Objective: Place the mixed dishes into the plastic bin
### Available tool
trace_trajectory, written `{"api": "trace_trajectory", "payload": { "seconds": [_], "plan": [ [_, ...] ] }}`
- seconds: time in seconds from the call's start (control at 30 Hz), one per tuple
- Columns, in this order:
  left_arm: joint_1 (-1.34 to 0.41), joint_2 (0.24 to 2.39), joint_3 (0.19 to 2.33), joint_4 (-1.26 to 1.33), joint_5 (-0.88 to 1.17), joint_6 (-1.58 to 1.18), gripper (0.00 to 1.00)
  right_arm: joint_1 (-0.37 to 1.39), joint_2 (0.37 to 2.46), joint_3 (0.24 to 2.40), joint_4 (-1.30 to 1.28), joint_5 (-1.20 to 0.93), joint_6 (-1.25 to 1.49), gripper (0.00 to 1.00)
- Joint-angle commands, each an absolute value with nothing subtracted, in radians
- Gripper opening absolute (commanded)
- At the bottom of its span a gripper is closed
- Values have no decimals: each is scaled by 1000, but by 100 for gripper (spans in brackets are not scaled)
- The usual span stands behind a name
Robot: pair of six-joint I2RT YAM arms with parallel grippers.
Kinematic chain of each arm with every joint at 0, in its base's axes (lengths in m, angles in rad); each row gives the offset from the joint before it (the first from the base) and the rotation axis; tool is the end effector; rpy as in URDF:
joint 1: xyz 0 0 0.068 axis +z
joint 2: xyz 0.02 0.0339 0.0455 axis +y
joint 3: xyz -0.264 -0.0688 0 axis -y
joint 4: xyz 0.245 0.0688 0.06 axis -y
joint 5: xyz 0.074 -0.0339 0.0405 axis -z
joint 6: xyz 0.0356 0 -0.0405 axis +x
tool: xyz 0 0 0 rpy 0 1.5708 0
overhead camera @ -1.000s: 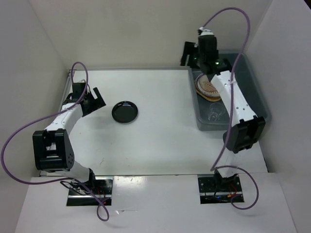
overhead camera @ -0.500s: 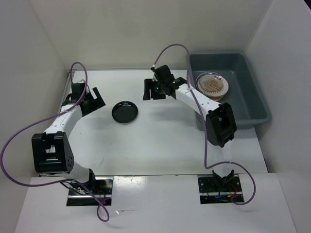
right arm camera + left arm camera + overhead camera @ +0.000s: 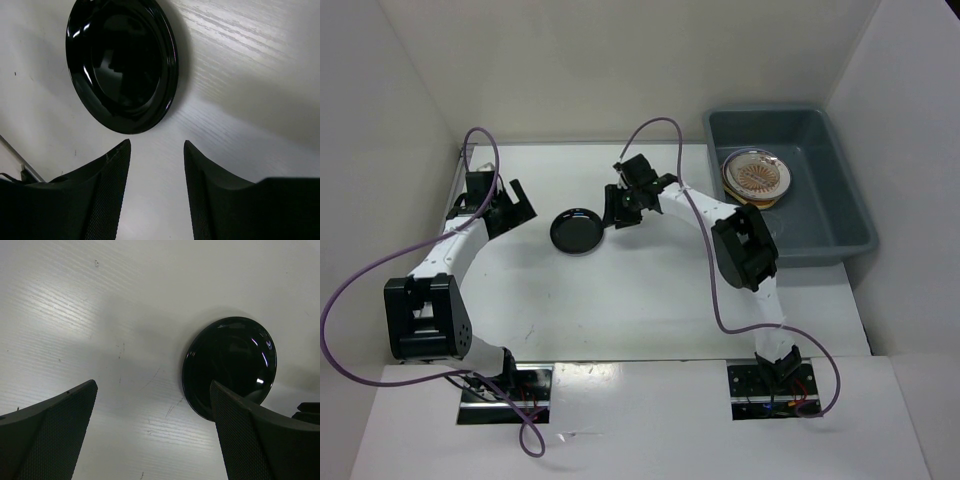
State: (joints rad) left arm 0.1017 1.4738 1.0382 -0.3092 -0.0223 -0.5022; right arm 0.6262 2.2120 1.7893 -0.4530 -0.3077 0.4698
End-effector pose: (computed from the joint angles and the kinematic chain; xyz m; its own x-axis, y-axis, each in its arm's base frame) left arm 0.3207 0.0335 0.2530 -0.5344 -0.5383 -0.6517 -0.4279 0.8372 -0.3407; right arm 0.3948 0.2989 0.1964 -0.8789 -0.1032 -0.4658 -0.3565 0.7909 0.4973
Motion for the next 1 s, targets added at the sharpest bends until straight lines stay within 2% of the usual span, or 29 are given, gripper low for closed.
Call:
{"api": "trace_trajectory", "payload": {
  "seconds": [0.0,0.43,0.77,0.97],
  "plan": [
    [106,1442,1031,-276,-31,-502,100,638,2235,1858,-387,-345,492,52],
    [106,1442,1031,-276,-31,-502,100,638,2407,2029,-416,-345,534,46],
    [106,1451,1031,-276,-31,-502,100,638,2479,2109,-446,-345,543,45],
    [106,1451,1031,-276,-31,-502,100,638,2507,2140,-465,-356,552,41]
  ]
}}
